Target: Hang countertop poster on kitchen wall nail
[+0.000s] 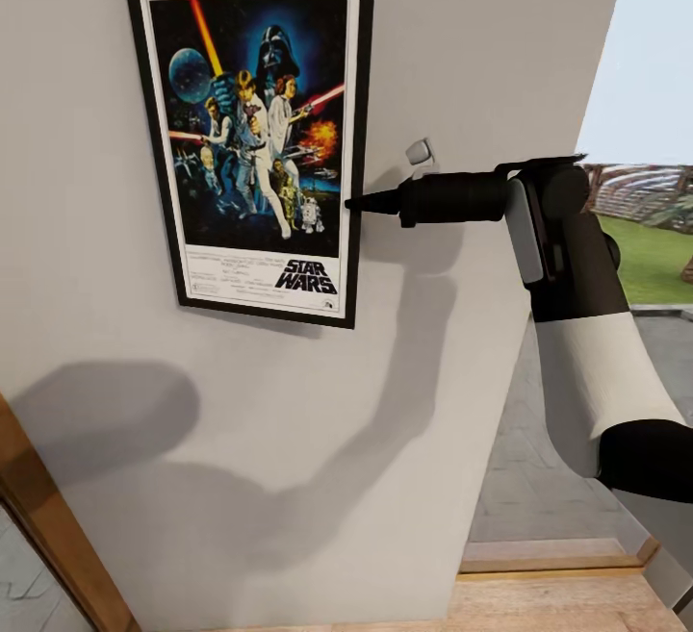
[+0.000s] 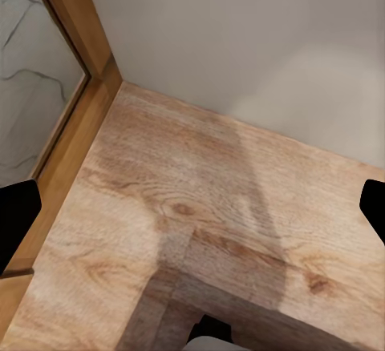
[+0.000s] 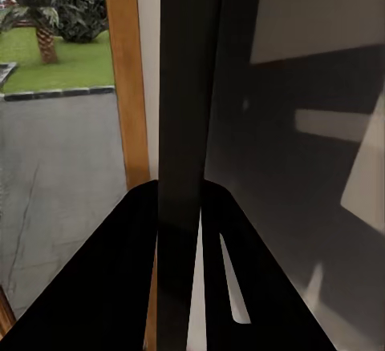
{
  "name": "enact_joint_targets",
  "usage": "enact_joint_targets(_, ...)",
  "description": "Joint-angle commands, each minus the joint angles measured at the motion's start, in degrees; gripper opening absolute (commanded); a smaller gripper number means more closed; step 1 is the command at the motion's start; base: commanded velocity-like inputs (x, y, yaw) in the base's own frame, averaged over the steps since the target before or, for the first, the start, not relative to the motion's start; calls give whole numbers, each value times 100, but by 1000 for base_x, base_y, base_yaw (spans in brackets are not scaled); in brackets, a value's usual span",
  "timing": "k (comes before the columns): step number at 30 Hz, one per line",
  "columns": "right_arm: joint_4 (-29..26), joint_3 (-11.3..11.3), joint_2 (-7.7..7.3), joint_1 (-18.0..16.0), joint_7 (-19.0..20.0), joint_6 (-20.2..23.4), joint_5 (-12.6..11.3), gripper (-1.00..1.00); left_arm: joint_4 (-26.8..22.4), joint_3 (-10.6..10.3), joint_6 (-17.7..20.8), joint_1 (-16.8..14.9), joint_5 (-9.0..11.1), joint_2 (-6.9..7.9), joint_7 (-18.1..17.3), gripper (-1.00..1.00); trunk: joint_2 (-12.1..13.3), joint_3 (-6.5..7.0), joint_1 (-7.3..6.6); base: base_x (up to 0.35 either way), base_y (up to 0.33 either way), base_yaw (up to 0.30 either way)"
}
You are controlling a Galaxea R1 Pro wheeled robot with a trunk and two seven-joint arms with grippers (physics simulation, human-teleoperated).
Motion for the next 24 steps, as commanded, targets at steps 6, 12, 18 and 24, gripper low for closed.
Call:
enact_joint_targets(6, -206, 35, -9, 49, 44, 48, -58, -100, -2, 12, -1, 2, 59, -1, -46, 100, -5, -2, 2, 0, 0, 0)
enact_joint_targets(12, -387, 38, -13, 95, 64, 46, -59, -100, -2, 12, -1, 2, 59, -1, -46, 100, -5, -2, 2, 0, 0, 0)
enact_joint_targets(18, -449, 39, -28, 307, 69, 48, -59, -100, -3, 12, -1, 2, 59, -1, -46, 100, -5, -2, 2, 0, 0, 0)
enact_joint_targets(24, -486, 39, -31, 578, 70, 44, -59, -100, 1, 12, -1, 2, 59, -1, -46, 100, -5, -2, 2, 0, 0, 0)
